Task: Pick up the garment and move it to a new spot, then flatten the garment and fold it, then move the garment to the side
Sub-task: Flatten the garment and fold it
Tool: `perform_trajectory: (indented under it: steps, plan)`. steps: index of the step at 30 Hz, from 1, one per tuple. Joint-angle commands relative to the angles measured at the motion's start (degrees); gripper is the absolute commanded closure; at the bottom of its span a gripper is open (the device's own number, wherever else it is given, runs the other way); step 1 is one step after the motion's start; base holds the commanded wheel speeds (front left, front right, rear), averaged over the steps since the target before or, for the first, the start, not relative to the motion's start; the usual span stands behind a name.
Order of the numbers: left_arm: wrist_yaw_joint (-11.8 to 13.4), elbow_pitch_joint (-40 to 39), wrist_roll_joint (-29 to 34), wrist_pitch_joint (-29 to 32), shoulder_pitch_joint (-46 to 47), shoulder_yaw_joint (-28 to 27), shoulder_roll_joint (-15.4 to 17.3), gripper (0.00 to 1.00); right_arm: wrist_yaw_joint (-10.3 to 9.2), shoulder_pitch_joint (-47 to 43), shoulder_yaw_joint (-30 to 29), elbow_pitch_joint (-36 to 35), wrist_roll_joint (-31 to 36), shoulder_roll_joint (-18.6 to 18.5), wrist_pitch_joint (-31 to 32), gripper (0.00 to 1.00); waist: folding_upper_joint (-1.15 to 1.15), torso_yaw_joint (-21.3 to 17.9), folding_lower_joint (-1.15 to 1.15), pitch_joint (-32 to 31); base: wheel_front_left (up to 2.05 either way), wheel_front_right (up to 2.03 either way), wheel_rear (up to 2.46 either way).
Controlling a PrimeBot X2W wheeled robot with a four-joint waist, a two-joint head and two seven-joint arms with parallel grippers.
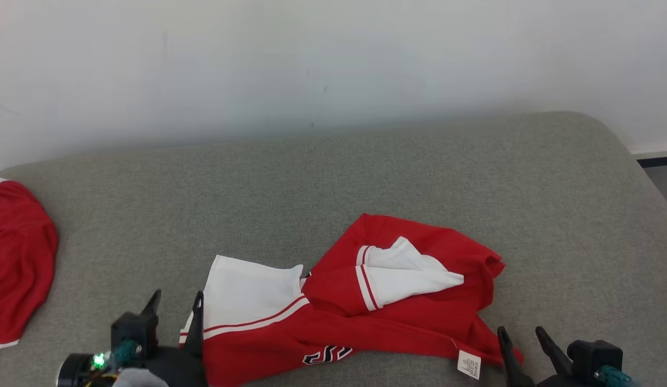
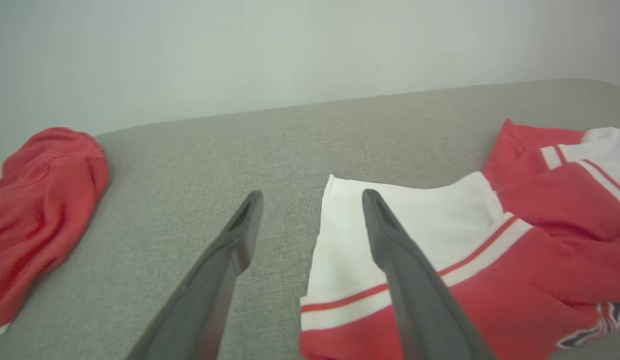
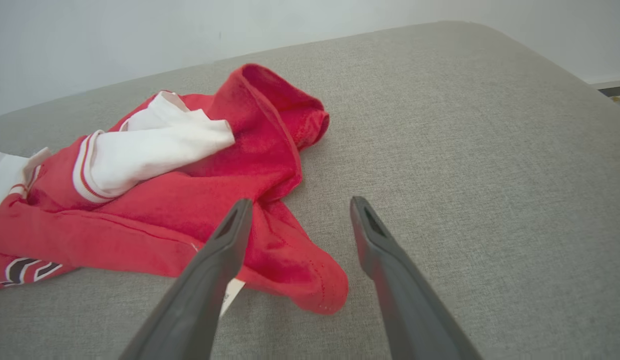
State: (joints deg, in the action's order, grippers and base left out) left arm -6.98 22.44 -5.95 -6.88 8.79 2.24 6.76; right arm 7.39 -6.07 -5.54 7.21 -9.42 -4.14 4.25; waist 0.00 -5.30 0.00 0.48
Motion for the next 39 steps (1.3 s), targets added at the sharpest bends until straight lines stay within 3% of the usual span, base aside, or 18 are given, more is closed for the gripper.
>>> perform_trajectory:
  steps: [1,11,21,22,23,24,25,26,31,39]
  plan:
    - [0.0,1.8,-0.5,1.9,3.4,0.3,0.5,0.0,0.2,0.9,0.3,-0.4,0.0,0.0,1.3,0.0,0.0,-1.8,0.0,2.5,0.0,0.0,0.0]
    - [-0.5,14.4,-2.6,12.2,17.8,2.9,4.2,0.0,0.2,3.4,3.3,-1.8,-1.7,0.9,5.1,0.0,0.0,-6.7,0.0,9.7,0.0,0.0,0.0]
    - [-0.4,20.4,-3.9,14.6,21.0,3.8,5.8,0.0,0.2,4.8,4.1,-0.2,-2.4,1.1,3.7,0.0,0.0,-8.0,0.0,11.1,0.0,0.0,0.0]
    - [-0.4,20.9,-3.9,15.1,21.1,4.1,5.8,0.05,0.2,4.9,4.2,-0.1,-2.4,1.1,3.6,0.0,0.0,-8.0,0.0,11.1,0.0,0.0,0.0]
    - [-0.4,21.4,-4.1,15.6,21.1,4.3,5.7,0.22,0.2,4.9,4.2,0.0,-2.5,1.1,3.5,0.0,0.0,-8.0,0.0,11.1,0.0,0.0,0.0]
    - [-0.4,21.7,-4.3,16.3,21.1,4.4,5.7,0.54,0.2,5.0,4.3,0.1,-2.5,1.2,3.4,0.0,0.0,-7.9,0.0,11.1,0.0,0.0,0.0]
    - [-0.4,22.3,-4.6,16.9,21.1,4.6,5.9,0.66,0.2,5.1,4.3,0.1,-2.6,1.2,3.4,0.0,0.0,-7.9,0.0,11.2,0.0,0.0,0.0]
    - [-0.4,22.7,-5.0,17.6,21.2,4.7,6.0,1.0,0.2,5.2,4.4,0.2,-2.6,1.2,3.5,0.0,0.0,-7.9,0.0,11.3,0.0,0.0,0.0]
    - [-0.4,23.5,-7.3,19.5,20.8,5.8,7.0,1.0,0.2,4.5,3.5,0.6,-3.1,1.2,6.8,0.0,0.0,-7.6,0.0,10.9,0.0,0.0,0.0]
    - [-0.4,19.2,-12.6,18.7,19.8,6.6,9.3,1.0,0.2,0.8,-1.3,-2.7,-2.2,1.3,18.2,0.0,0.0,-7.0,0.0,9.6,0.0,0.0,0.0]
